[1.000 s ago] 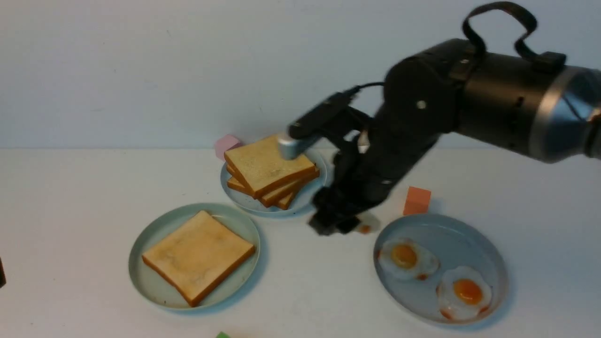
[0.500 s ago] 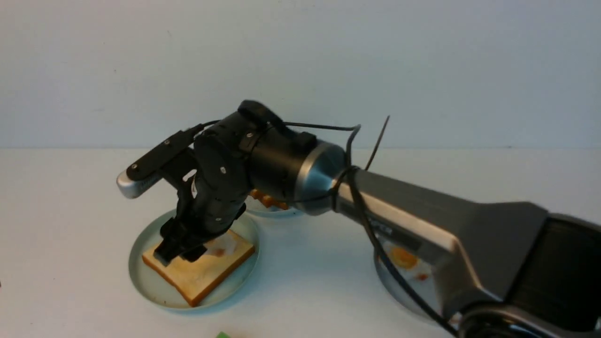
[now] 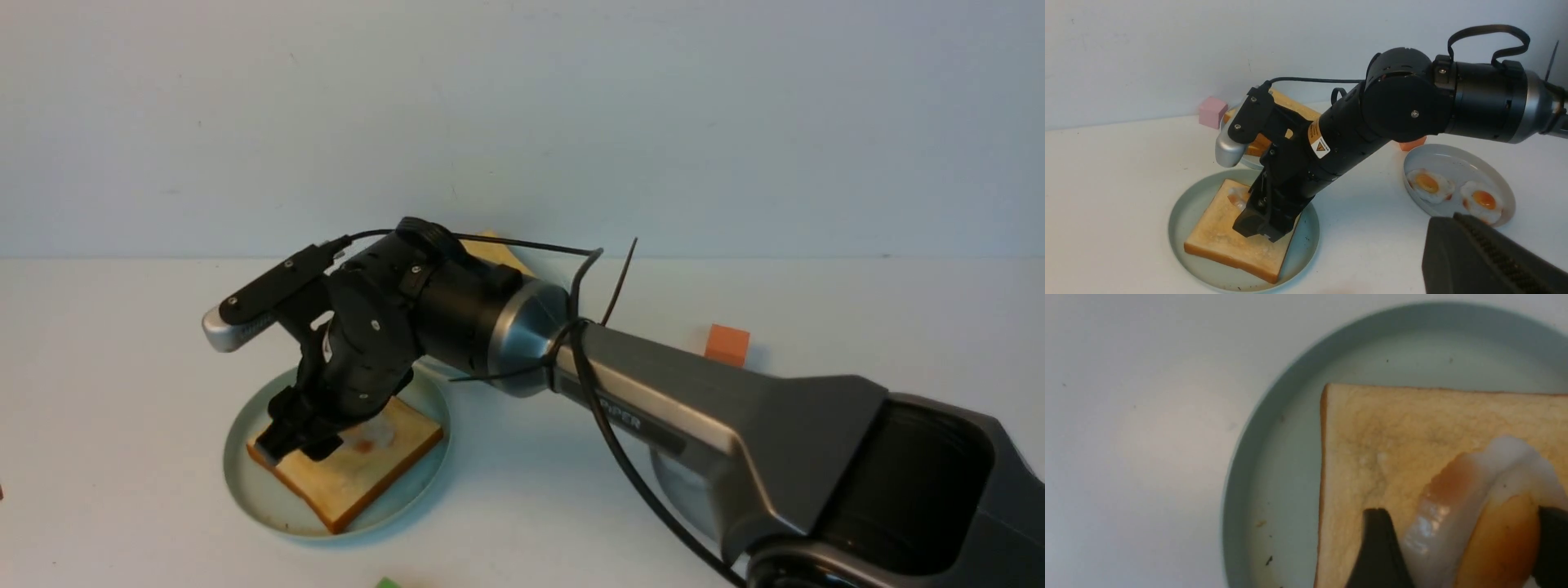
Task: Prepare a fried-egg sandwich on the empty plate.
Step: Use the right arm to place the fried egg on the slice of bread in the middle, then use the left arm to grab a slice of bread
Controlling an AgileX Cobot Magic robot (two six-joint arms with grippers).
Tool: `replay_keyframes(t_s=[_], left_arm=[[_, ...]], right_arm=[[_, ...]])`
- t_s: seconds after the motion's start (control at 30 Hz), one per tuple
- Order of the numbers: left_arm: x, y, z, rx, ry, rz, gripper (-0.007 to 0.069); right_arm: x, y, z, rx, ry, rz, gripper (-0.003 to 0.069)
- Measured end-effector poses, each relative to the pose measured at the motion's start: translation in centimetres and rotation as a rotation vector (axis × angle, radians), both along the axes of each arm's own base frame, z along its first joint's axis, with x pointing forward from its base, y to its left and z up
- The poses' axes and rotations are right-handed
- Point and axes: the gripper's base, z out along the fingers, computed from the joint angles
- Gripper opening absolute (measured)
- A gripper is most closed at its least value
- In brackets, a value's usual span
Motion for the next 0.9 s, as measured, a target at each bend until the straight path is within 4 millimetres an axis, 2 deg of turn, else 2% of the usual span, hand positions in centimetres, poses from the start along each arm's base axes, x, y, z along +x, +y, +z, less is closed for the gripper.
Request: replay_keyframes(t_s=[0.1, 0.27, 0.33, 0.5, 0.57, 0.6, 0.63, 0.67, 0.8, 0.83, 0.9], left_arm=[[0.0, 0.0, 0.0, -0.001, 0.0, 0.0, -0.0013], [0.0, 0.0, 0.0, -0.004, 0.005, -0.001, -0.0013], [0.0, 0.0, 0.0, -0.004, 0.005, -0.001, -0.0013], [0.0, 0.0, -0.1, 0.002, 0.018, -0.002, -0.0013], [-0.1, 0.0, -0.3, 0.009, 0.038, -0.005, -0.0013], [-0.1, 0.0, -0.3, 0.009, 0.038, -0.005, -0.0013], [0.0, -0.1, -0.5, 0.017, 0.054, -0.006, -0.0013], [0.1, -0.1, -0.6, 0.022, 0.064, -0.006, -0.0013], [1.4, -0.9, -1.0, 0.037, 0.137, -0.015, -0.0013], [1.6, -1.0, -1.0, 0.04, 0.148, -0.015, -0.0013], [3.2, -1.9, -1.4, 0.079, 0.225, -0.026, -0.0013]], right_arm=[[0.0, 0.0, 0.0, 0.0, 0.0, 0.0, 0.0479], [-0.2, -0.2, 0.1, -0.022, 0.016, 0.002, 0.0601], [-0.3, -0.3, 0.4, -0.032, 0.023, 0.003, 0.0619], [-0.9, -1.4, 3.9, -0.066, 0.01, 0.009, 0.0631], [-1.9, -2.8, 7.1, -0.107, 0.012, 0.01, 0.0596], [-1.9, -2.8, 7.2, -0.107, 0.011, 0.012, 0.0592], [-2.7, -3.9, 9.2, -0.139, 0.022, 0.021, 0.0551], [-2.9, -4.3, 10.1, -0.146, 0.016, 0.025, 0.0535], [-4.2, -6.1, 14.4, -0.119, -0.039, 0.021, 0.0395], [-4.3, -6.2, 14.5, -0.119, -0.039, 0.021, 0.0379], [-5.7, -8.0, 17.1, -0.105, -0.062, 0.007, 0.0258]])
